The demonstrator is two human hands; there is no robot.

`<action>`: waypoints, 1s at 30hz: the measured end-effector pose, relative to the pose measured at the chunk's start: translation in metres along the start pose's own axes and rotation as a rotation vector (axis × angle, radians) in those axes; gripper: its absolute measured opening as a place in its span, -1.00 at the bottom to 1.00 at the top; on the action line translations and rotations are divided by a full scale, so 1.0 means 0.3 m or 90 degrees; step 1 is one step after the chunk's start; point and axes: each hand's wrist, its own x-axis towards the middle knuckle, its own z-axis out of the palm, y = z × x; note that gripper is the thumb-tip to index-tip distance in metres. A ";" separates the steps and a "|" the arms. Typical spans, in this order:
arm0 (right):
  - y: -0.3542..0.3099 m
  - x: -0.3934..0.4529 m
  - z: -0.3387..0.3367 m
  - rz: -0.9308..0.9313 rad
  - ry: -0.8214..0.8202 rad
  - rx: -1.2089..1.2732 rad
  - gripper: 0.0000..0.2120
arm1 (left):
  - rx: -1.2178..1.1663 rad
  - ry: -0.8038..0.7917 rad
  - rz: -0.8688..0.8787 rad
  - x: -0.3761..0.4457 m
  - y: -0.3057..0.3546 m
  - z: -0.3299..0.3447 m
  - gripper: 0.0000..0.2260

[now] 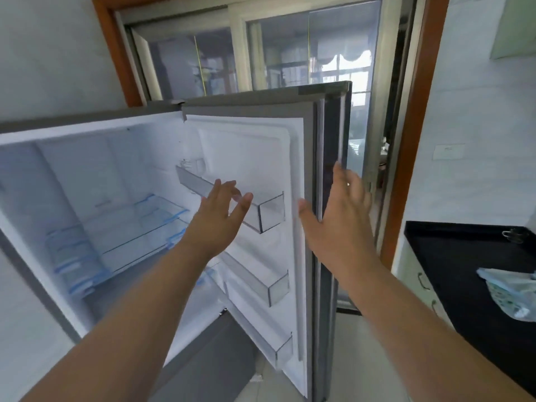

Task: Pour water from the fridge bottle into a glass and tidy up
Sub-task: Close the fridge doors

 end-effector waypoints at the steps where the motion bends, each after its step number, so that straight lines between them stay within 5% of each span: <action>1: 0.007 -0.010 0.011 -0.010 0.040 0.019 -0.18 | -0.006 0.007 -0.022 -0.025 -0.005 -0.018 -0.50; 4: 0.025 -0.012 0.030 0.010 0.063 0.121 -0.25 | -0.031 0.036 -0.068 -0.110 -0.020 -0.068 -0.54; 7: 0.013 -0.017 0.052 0.021 -0.030 0.251 -0.33 | -0.029 0.111 -0.074 -0.216 -0.008 -0.111 -0.57; 13: -0.089 -0.114 0.117 -0.109 -0.062 0.298 -0.73 | -0.008 0.183 -0.053 -0.466 0.037 -0.130 -0.63; 17: -0.168 -0.152 0.164 -0.170 -0.065 0.267 -0.63 | 0.069 0.150 -0.061 -0.579 -0.001 -0.118 -0.57; 21: -0.241 -0.189 0.218 -0.220 -0.118 0.266 -0.49 | -0.012 0.231 -0.118 -0.622 -0.066 -0.135 -0.52; 30: -0.404 -0.232 0.350 -0.346 -0.409 0.262 -0.41 | -0.041 0.328 -0.235 -0.636 -0.279 -0.220 -0.46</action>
